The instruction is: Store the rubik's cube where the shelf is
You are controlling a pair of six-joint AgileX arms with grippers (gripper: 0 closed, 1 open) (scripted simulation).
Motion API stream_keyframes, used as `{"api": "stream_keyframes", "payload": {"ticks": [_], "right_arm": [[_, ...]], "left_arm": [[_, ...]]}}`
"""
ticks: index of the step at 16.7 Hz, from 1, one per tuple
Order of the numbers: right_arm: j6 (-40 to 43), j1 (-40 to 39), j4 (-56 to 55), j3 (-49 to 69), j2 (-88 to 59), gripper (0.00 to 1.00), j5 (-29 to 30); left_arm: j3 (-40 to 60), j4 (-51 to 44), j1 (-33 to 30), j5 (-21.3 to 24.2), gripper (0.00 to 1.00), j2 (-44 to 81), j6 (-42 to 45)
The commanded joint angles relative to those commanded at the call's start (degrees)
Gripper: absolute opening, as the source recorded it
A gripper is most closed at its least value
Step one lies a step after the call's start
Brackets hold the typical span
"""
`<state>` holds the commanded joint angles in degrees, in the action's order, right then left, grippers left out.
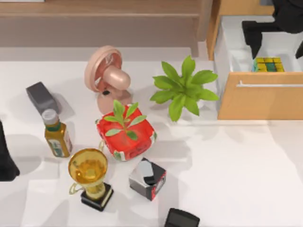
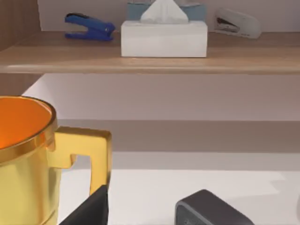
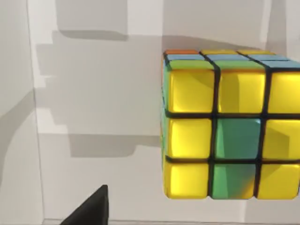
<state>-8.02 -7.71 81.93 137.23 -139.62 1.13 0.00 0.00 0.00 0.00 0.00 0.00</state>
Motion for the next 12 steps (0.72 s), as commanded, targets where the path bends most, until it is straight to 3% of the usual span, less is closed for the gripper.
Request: {"api": "stream_keyframes", "payload": {"ticks": [12], "right_arm": [[0.1,-0.1,-9.5,-11.0,0.7,1.00,0.1]], "left_arm": [[0.0,0.0,0.0,0.0,1.00,0.0,0.0]]}}
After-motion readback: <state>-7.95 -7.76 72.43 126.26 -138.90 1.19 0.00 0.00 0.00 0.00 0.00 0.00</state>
